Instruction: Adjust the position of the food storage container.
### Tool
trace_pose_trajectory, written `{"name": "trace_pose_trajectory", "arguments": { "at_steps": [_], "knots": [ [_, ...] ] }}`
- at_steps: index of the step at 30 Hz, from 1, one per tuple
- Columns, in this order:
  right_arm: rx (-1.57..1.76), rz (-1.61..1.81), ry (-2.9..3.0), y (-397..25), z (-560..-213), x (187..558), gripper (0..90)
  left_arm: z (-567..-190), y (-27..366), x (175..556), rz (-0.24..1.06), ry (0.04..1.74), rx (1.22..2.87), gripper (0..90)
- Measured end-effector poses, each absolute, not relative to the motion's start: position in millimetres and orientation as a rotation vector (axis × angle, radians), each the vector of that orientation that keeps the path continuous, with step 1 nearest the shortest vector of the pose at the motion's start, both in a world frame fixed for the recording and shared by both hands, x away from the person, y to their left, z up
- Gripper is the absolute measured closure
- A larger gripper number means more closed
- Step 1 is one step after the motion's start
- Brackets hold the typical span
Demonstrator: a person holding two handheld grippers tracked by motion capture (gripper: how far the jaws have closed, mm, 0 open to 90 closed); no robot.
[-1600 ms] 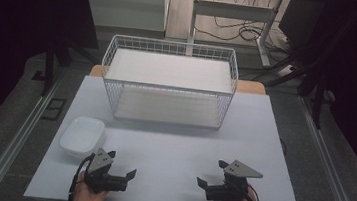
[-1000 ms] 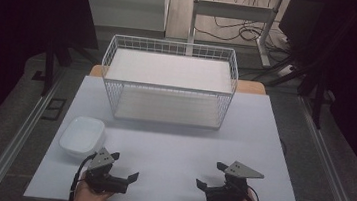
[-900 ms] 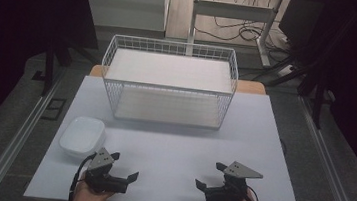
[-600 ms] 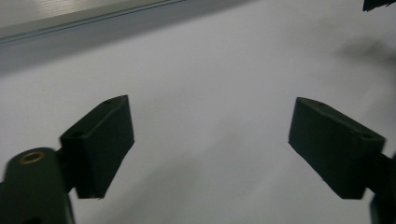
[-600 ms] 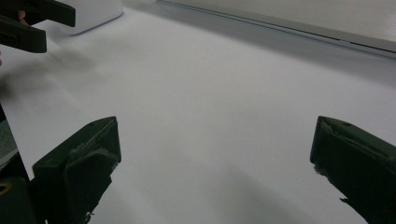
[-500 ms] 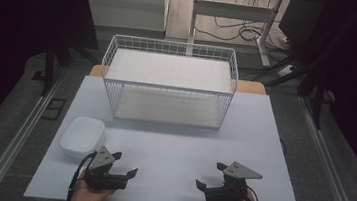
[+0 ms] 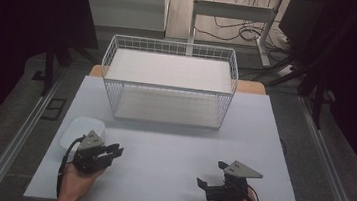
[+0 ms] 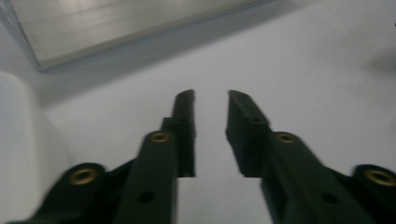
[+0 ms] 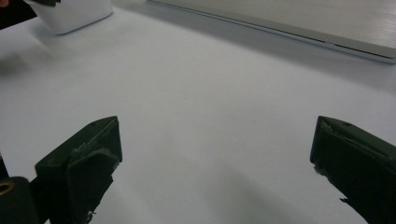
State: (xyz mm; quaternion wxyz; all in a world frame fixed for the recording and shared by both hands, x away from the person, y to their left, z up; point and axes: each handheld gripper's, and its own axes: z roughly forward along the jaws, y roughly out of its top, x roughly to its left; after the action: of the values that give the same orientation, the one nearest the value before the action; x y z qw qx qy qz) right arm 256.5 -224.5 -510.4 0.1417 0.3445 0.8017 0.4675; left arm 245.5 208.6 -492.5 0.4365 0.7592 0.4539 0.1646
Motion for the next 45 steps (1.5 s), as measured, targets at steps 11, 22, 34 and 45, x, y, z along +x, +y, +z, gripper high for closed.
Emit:
{"name": "trace_pose_trajectory", "arguments": {
  "at_steps": [11, 22, 34, 45],
  "knots": [
    [0.951, 1.296, 2.351, -219, -514, 255, 1.9, -485, 261, 268, 0.520, 1.261, 1.795, 90.0],
    [0.936, 1.254, 2.365, -216, -516, 254, 1.4, -491, 325, 262, 0.698, 1.455, 1.690, 90.0],
    [0.900, 1.247, 2.395, -215, -516, 252, 1.1, -520, 351, 250, 0.670, 1.569, 1.724, 90.0],
    [0.895, 1.238, 2.396, -214, -517, 252, 1.1, -522, 333, 234, 0.560, 1.497, 1.761, 90.0]
  ]
}}
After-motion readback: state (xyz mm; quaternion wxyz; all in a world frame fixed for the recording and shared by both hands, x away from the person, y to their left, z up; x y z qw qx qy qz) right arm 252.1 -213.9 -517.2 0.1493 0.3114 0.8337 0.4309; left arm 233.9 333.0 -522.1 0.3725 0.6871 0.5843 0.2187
